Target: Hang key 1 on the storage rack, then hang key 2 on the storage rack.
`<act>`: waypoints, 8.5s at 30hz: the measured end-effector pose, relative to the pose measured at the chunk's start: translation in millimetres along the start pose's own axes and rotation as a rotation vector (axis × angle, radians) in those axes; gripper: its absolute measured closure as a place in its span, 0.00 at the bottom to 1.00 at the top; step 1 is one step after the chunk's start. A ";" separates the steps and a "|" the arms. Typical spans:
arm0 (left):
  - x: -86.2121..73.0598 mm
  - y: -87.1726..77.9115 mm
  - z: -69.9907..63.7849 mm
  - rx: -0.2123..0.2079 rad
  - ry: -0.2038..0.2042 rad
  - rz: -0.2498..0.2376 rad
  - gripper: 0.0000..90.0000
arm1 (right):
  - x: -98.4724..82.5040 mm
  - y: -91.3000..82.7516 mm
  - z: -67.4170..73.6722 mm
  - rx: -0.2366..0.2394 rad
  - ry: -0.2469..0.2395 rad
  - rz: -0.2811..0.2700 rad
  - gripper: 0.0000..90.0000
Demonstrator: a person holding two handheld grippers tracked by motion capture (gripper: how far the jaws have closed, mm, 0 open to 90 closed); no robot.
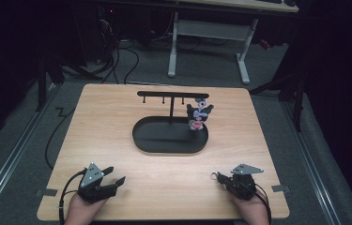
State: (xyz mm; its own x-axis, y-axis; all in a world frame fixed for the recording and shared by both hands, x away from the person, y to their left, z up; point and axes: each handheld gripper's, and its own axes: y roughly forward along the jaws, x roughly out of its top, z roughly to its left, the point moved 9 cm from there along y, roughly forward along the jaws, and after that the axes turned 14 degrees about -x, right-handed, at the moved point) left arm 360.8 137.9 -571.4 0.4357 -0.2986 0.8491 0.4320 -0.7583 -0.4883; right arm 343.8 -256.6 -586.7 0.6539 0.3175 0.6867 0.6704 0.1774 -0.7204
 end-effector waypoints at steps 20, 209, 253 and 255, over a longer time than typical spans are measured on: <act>-0.6 -5.0 3.3 0.010 -0.004 -0.006 0.42 | 6.7 -10.4 -9.0 -0.029 0.054 -0.047 0.92; 1.1 -8.5 3.6 0.003 0.018 -0.010 0.41 | 221.2 -8.4 31.0 0.086 -0.358 0.465 0.99; -1.5 -10.3 9.1 0.007 0.010 -0.005 0.42 | 300.8 31.1 21.4 0.041 -0.277 0.423 0.99; -1.6 -10.1 8.9 0.007 0.011 -0.004 0.42 | 301.4 33.1 21.3 0.042 -0.277 0.418 0.99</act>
State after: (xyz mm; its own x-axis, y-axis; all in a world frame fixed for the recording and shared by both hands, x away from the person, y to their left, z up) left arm 362.8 151.2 -569.6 0.4253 -0.3017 0.8533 0.4395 -0.7554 -0.4861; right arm 555.6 -135.2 -405.7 0.7421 0.6041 0.2906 0.3524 0.0172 -0.9357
